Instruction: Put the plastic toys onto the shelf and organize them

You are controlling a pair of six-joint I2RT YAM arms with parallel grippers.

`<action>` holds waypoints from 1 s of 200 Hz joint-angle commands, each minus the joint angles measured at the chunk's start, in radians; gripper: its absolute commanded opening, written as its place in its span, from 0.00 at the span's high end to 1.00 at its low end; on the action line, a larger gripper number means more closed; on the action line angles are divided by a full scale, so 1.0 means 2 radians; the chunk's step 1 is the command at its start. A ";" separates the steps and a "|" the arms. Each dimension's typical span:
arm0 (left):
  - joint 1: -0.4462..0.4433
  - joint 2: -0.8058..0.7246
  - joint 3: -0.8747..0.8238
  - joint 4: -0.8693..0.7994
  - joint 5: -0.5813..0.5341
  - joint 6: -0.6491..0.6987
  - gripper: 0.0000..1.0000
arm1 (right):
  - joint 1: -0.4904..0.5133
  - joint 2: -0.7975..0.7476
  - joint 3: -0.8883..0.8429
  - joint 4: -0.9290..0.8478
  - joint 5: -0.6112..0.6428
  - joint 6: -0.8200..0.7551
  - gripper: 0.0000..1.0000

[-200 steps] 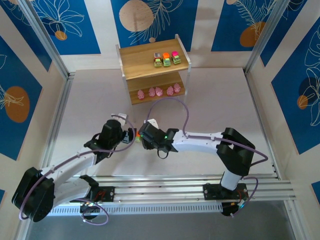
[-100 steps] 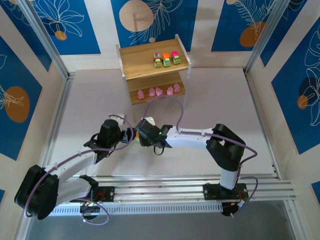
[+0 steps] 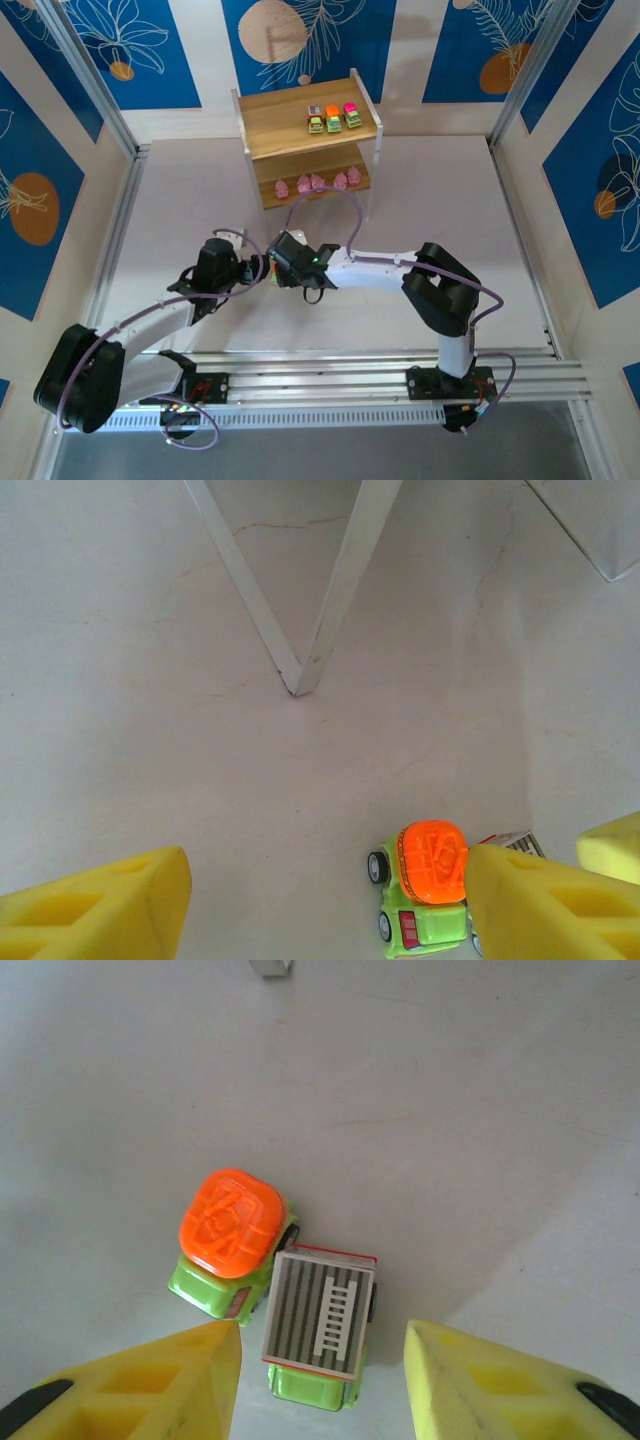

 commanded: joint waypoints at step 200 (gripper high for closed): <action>0.017 0.006 -0.007 0.023 0.026 -0.015 0.27 | -0.002 0.006 0.019 -0.050 0.039 -0.021 0.75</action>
